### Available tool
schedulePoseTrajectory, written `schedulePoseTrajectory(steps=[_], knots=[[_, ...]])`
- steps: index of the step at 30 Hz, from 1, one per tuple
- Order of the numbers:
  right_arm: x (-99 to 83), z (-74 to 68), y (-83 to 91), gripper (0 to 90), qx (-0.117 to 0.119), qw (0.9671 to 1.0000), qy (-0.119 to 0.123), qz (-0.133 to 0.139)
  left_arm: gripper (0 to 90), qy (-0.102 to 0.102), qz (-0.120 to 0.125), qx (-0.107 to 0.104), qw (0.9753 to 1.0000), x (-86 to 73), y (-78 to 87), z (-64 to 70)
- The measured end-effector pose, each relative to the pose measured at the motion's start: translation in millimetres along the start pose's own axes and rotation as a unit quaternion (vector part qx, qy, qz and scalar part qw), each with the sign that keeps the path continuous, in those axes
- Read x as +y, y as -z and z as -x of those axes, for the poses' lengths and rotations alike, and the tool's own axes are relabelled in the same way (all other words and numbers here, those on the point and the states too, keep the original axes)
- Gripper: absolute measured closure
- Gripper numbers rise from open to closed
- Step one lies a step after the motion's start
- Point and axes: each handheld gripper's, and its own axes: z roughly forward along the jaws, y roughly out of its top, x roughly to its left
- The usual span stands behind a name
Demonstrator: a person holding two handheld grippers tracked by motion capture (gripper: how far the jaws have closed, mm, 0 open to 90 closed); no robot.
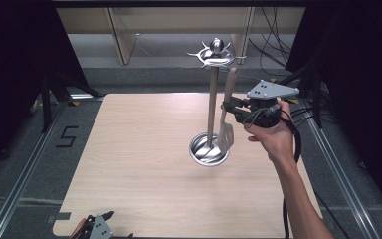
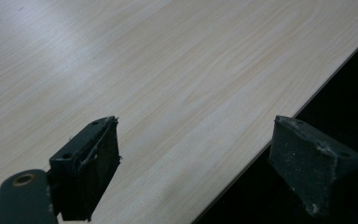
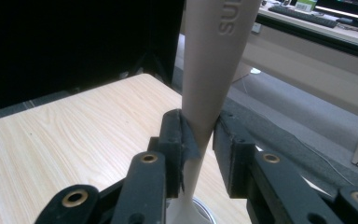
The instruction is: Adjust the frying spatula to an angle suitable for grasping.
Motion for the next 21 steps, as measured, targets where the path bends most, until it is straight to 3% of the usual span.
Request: schedulePoseTrajectory(steps=[1, 3, 8, 15, 21], knots=[[-0.6, -1.9, 1.4, 74.1, 0.006, 0.9998, -0.015, -0.007, 15.1, -0.002, -0.005, -0.003, 1.0, 0.5, 0.8, -0.5], [-1.4, 0.4, 0.4, 74.0, 0.009, 0.9999, -0.006, 0.004, 15.1, 0.006, 0.007, 0.0, 1.0, -0.1, 0.0, 1.3], [-1.6, -1.3, 2.0, 73.6, 0.009, 0.9998, -0.018, 0.005, 15.1, 0.0, 0.004, 0.0, 1.0, -0.1, -0.3, 0.1], [-1.3, -0.7, 4.2, 73.1, 0.005, 0.9999, -0.014, 0.009, 15.1, -0.001, -0.003, -0.002, 1.0, 0.3, 0.5, 0.0], [-2.1, 1.5, 7.3, 66.5, 0.003, 0.9997, -0.017, 0.015, 15.1, 0.008, 0.007, -0.001, 0.9999, -0.4, -0.9, 1.7]])
